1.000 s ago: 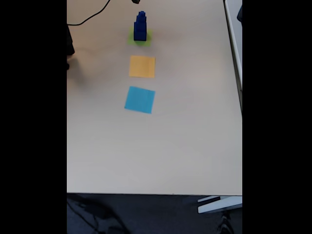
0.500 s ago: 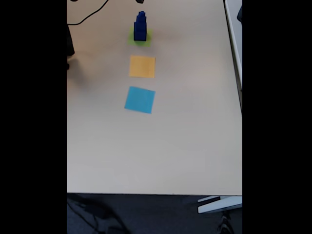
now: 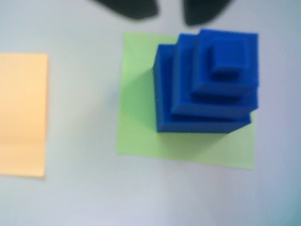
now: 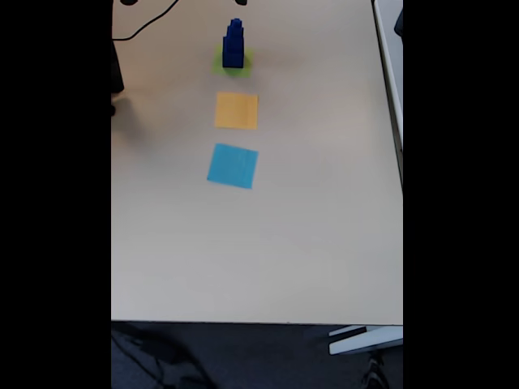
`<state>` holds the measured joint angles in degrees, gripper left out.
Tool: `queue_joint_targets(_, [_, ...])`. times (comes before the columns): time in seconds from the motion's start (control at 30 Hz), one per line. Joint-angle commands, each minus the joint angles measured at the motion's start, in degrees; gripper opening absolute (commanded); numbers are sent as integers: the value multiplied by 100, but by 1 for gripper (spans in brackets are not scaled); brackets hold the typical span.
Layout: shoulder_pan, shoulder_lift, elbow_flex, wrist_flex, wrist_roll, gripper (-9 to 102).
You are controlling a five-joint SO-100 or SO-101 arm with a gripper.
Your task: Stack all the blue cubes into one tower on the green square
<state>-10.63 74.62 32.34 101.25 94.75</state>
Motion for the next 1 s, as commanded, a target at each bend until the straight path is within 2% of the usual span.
queue_joint_targets(0.0, [404,-53,-721,-44,-1292,0])
queue_joint_targets(0.13, [773,-105,-888,-237,-2821,0])
queue_joint_targets(0.33, [1099,-35,-896,-1020,-5590,2])
queue_joint_targets(0.6, [1266,70,-782,-1354,-7901,0])
queue_joint_targets(0.67, [1292,246,-519,-1239,-7813,0])
queue_joint_targets(0.73, [1310,255,-413,-694,-6882,0])
queue_joint_targets(0.8, [1274,255,-290,-791,-6794,0])
queue_joint_targets(0.97, [1266,237,-290,-967,-7295,0])
